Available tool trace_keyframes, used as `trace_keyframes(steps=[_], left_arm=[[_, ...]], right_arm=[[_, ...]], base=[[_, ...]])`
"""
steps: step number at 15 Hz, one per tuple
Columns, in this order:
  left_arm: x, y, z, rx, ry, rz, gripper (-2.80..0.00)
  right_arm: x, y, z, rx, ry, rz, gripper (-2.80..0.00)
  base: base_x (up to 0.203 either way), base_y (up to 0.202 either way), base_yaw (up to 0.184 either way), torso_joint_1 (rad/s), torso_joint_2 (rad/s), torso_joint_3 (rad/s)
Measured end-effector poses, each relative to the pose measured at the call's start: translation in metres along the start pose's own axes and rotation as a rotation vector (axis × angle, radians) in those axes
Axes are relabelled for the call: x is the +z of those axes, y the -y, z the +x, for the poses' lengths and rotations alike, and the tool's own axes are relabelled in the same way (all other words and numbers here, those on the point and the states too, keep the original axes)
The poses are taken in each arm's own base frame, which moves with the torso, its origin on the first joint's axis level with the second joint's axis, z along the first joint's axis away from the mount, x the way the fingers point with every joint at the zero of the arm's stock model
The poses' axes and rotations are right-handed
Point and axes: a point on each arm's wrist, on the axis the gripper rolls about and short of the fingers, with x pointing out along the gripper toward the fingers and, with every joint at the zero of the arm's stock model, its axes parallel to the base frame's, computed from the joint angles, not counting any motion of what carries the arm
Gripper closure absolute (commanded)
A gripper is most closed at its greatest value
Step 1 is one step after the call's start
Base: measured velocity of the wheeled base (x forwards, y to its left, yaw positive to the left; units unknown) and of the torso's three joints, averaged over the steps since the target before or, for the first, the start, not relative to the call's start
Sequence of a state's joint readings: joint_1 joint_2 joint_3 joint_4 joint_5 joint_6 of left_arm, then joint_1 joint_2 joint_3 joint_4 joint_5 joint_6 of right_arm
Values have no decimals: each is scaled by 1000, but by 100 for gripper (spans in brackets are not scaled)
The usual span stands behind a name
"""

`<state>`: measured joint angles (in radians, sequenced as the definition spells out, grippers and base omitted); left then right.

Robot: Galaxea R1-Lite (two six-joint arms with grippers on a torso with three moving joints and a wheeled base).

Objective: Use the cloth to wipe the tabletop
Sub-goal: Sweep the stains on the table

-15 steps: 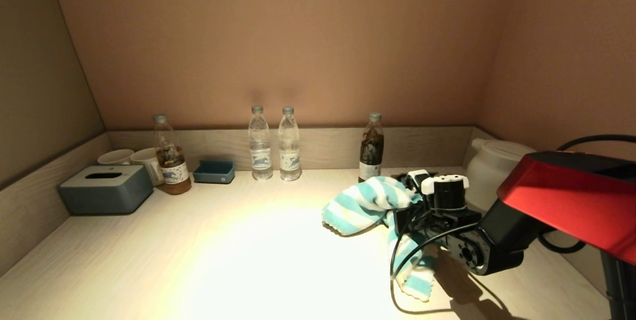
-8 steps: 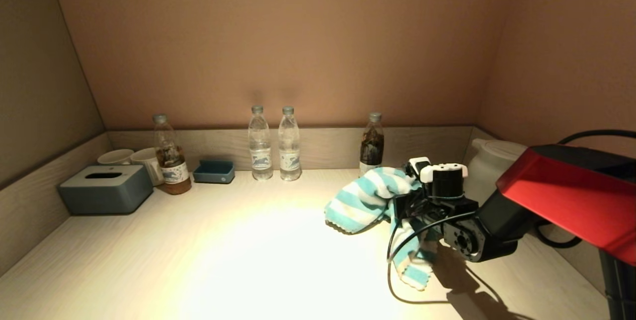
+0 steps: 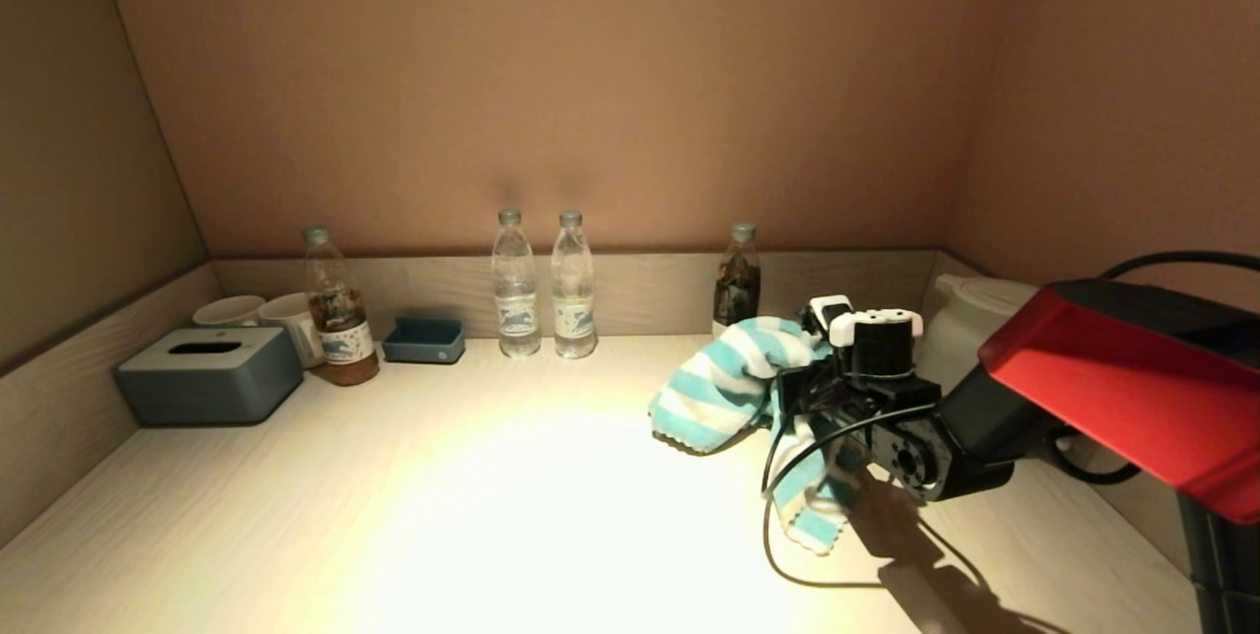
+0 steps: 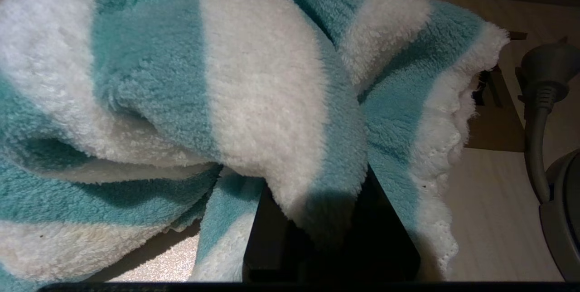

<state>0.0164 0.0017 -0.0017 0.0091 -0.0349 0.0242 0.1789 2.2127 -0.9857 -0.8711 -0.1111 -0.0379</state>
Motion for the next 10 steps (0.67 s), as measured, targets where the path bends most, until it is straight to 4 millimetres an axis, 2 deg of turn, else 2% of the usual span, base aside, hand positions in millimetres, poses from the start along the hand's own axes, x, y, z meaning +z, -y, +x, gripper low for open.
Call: trace_keyframes(steps=[5,10], left_arm=[[0,0,0,0,0,0,0],[0,0,0,0,-1,0,0]], right_arm=[[-24,-14,15,19,-74,-33,0],[-35,-63,29,65,-83,-102,0]], base=[[0,0,0,0,0,0],[0,0,0,0,0,0]])
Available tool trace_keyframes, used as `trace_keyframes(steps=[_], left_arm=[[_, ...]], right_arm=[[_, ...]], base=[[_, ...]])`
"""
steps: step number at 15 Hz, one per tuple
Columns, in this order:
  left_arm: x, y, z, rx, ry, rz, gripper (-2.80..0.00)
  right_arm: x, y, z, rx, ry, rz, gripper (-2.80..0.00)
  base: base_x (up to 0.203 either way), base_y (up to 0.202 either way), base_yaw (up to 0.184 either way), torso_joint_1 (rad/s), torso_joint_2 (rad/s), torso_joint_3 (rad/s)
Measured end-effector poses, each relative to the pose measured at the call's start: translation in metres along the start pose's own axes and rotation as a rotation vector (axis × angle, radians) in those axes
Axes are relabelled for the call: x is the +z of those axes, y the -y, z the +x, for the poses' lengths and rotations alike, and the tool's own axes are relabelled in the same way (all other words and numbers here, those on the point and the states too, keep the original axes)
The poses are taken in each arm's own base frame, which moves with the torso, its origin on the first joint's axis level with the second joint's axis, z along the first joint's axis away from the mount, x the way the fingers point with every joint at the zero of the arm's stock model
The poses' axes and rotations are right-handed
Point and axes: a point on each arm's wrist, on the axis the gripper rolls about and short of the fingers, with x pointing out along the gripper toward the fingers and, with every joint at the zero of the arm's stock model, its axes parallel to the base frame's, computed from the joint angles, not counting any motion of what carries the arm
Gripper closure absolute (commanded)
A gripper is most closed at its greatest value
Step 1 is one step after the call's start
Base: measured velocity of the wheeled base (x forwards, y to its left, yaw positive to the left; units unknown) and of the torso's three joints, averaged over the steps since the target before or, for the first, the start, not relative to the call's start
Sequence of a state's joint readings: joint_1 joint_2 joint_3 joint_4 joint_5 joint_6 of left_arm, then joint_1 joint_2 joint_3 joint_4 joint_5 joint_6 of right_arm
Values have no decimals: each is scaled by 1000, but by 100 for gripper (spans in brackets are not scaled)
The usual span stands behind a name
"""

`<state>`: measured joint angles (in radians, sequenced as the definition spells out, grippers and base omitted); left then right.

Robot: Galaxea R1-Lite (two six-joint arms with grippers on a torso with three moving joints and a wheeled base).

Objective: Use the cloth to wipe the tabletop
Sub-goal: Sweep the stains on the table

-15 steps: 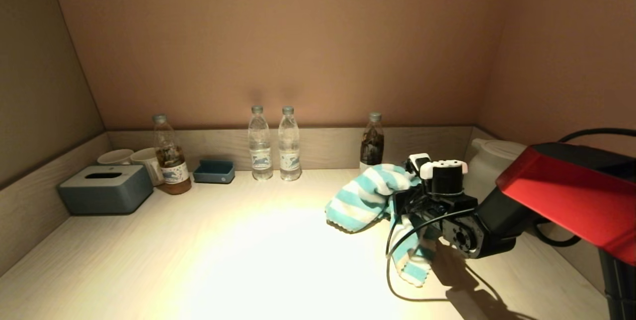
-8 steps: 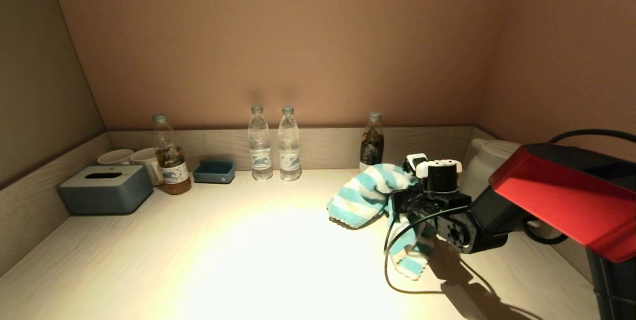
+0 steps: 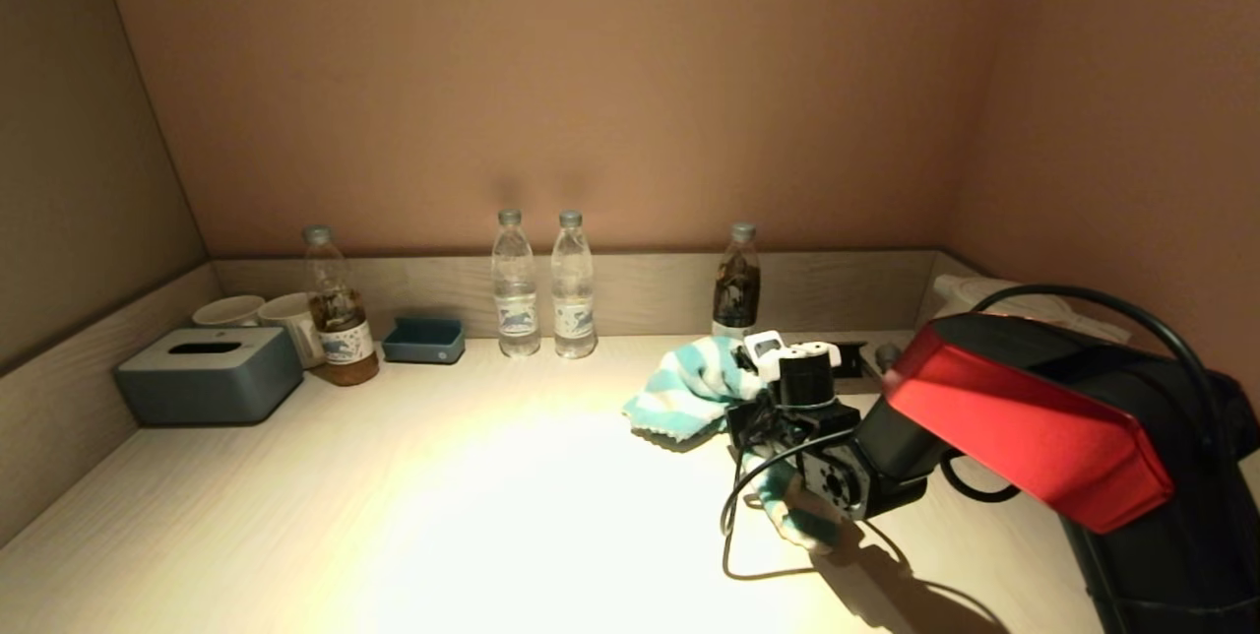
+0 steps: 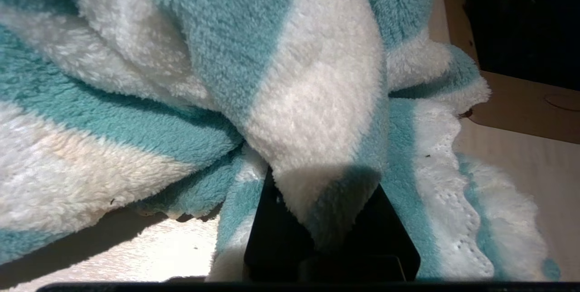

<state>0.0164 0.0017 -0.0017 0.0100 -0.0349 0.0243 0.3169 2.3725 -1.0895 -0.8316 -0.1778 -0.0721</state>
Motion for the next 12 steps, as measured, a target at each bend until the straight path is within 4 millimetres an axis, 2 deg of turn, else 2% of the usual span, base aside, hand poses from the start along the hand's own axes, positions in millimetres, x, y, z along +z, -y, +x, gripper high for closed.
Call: trace_keyframes(steps=[5,8,9,11,12], left_arm=[[0,0,0,0,1,2,0],[0,0,0,0,1,0,0],[0,0,0,0,1,1,0],[0,0,0,0,1,0,0],[0,0,0,0,1,0,0]], right_arm=[[8,-52,1,55,9,-52,0],[10,-59,0,62,10,-59,0],[15,-72,-2,81,26,-68,0],[29,-118,-17,164,78,-100,0],[33,-134,-23,191,90,-112,0]], base=[[0,0,0,0,0,0],[0,0,0,0,0,0],[0,0,0,0,0,0],[0,0,0,0,0,0],[0,0,0,0,0,0]])
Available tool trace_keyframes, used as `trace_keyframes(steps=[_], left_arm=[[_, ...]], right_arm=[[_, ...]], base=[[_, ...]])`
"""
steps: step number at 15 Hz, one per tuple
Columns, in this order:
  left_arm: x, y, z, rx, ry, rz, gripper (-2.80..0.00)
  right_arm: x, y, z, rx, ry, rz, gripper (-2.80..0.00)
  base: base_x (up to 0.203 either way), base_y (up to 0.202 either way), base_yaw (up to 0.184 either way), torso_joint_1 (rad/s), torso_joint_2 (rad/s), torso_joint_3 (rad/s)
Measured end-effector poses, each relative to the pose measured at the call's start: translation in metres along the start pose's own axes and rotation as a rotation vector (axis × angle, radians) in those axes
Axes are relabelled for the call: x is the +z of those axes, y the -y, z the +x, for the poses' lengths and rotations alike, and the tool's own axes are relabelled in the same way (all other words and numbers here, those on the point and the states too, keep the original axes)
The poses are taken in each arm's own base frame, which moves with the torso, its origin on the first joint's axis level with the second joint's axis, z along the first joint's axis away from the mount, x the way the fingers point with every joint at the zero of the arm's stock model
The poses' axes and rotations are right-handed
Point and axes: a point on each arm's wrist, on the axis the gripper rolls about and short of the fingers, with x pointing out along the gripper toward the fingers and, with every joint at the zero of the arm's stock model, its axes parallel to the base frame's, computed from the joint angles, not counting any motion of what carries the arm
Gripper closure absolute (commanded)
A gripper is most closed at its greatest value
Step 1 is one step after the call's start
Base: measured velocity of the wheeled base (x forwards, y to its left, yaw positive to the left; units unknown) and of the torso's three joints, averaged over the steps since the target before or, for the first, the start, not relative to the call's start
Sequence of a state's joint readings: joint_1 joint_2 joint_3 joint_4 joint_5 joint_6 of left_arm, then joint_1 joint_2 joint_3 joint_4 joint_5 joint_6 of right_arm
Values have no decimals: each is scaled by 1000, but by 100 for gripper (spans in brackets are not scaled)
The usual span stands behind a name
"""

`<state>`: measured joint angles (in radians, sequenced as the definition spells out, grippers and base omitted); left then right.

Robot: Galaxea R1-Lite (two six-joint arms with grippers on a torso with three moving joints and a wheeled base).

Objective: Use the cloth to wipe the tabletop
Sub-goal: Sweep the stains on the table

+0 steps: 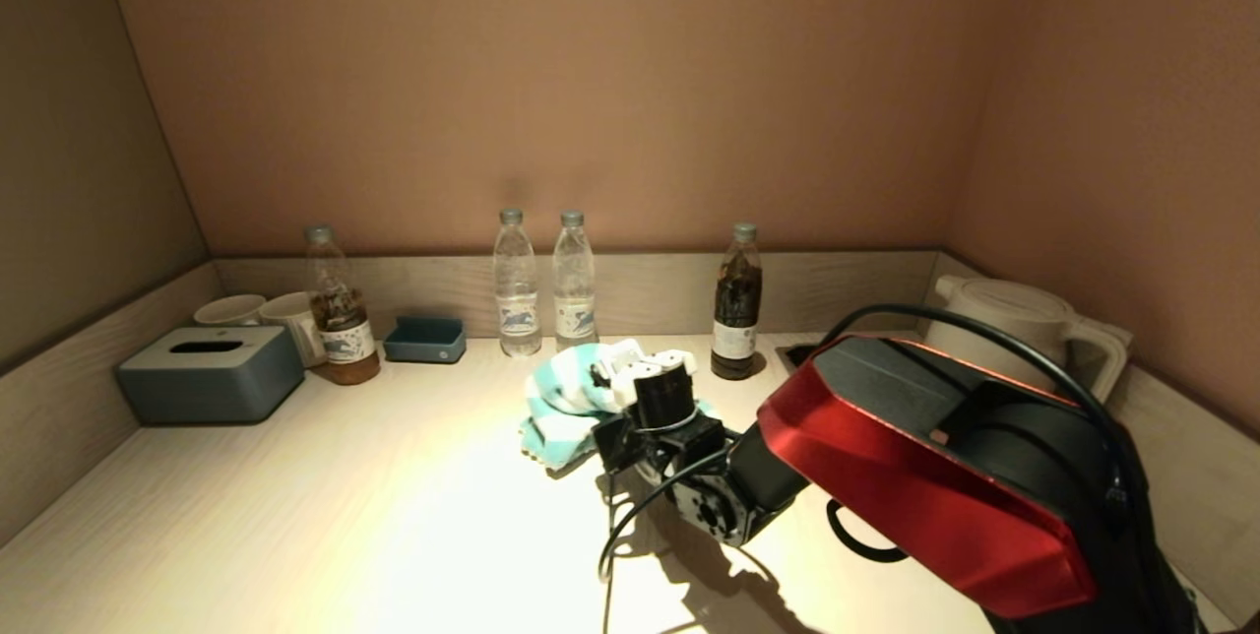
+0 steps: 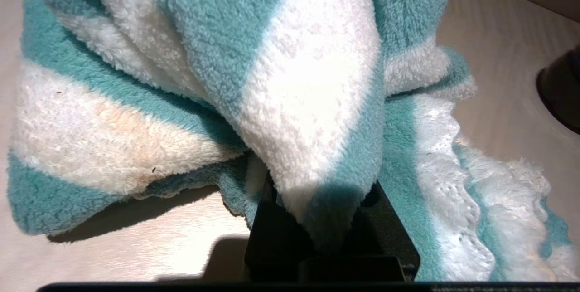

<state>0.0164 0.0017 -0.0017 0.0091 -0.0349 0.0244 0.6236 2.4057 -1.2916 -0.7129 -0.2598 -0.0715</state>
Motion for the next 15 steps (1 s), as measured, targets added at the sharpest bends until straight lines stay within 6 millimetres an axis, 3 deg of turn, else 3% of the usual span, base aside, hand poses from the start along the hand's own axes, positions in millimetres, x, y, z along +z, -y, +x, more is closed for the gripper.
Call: trace_keyframes(steps=[4,7,11,15], left_arm=[[0,0,0,0,0,0,0],[0,0,0,0,0,0,0],[0,0,0,0,0,1,0],[0,0,0,1,0,0,0]], right_arm=[[7,-45,-11,67,8,-40,0],[8,-93,-30,157,29,-85,0],[7,-130,-52,227,44,-120,0],[5,-148,-76,276,46,-145,0]], base=[[0,0,0,0,0,0],[0,0,0,0,0,0],[0,0,0,0,0,0],[0,0,0,0,0,0]])
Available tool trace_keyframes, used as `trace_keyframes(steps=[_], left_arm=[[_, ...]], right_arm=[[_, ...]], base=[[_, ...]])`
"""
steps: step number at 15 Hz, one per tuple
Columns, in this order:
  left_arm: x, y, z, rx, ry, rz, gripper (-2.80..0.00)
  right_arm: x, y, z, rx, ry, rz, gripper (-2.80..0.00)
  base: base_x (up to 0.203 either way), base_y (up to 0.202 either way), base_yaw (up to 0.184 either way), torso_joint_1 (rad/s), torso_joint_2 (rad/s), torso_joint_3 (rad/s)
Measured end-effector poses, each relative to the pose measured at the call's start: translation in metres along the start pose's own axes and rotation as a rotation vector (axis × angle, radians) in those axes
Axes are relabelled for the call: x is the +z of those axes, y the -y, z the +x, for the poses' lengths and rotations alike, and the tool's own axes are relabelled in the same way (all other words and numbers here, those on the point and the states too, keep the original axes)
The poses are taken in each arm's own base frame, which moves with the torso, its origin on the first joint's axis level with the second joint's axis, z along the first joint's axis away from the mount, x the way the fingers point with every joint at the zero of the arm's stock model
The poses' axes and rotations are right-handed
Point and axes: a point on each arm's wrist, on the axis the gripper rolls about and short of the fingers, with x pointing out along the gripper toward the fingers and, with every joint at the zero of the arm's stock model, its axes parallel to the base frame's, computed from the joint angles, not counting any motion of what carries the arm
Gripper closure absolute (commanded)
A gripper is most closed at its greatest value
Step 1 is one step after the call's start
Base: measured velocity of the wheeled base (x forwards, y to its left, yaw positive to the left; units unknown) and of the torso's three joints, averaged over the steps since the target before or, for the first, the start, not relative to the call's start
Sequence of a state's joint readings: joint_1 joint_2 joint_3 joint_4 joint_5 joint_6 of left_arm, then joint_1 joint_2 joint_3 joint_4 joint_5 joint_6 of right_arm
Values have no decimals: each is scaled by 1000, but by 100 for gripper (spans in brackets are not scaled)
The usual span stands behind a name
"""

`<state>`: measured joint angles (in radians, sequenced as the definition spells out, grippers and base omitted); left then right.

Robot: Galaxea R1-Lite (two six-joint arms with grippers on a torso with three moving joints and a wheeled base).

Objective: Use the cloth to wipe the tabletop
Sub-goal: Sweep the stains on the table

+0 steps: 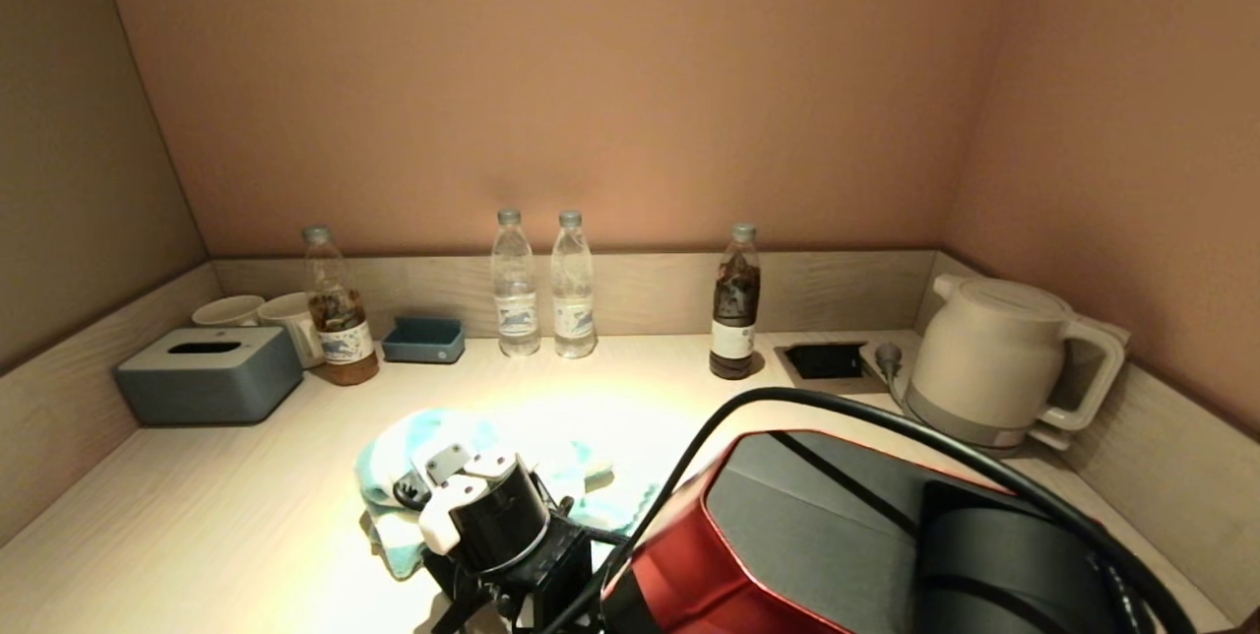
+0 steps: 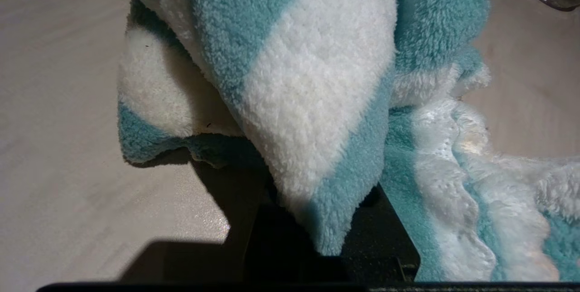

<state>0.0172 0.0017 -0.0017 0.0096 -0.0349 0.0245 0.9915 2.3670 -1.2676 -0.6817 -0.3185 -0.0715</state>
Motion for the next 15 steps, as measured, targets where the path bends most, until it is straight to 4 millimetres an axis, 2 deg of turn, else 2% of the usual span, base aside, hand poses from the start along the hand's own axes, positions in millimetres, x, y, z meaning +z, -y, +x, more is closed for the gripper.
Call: trace_keyframes(steps=[2,5,8,10,13,15], left_arm=[[0,0,0,-1,0,0,0],[0,0,0,-1,1,0,0],[0,0,0,-1,0,0,0],[0,0,0,-1,0,0,0],[0,0,0,-1,0,0,0],[0,0,0,-1,0,0,0]], right_arm=[[-1,-7,-11,20,-6,-10,0],[-3,-7,-23,17,-4,-15,0],[-22,-4,-37,18,-50,-30,0],[-38,6,-46,3,-78,-30,0],[-48,18,-52,-20,-75,-15,0],[-64,33,-57,-53,-103,-6,0]], base=[[0,0,0,0,0,0],[0,0,0,0,0,0],[0,0,0,0,0,0],[0,0,0,0,0,0],[0,0,0,0,0,0],[0,0,0,0,0,0]])
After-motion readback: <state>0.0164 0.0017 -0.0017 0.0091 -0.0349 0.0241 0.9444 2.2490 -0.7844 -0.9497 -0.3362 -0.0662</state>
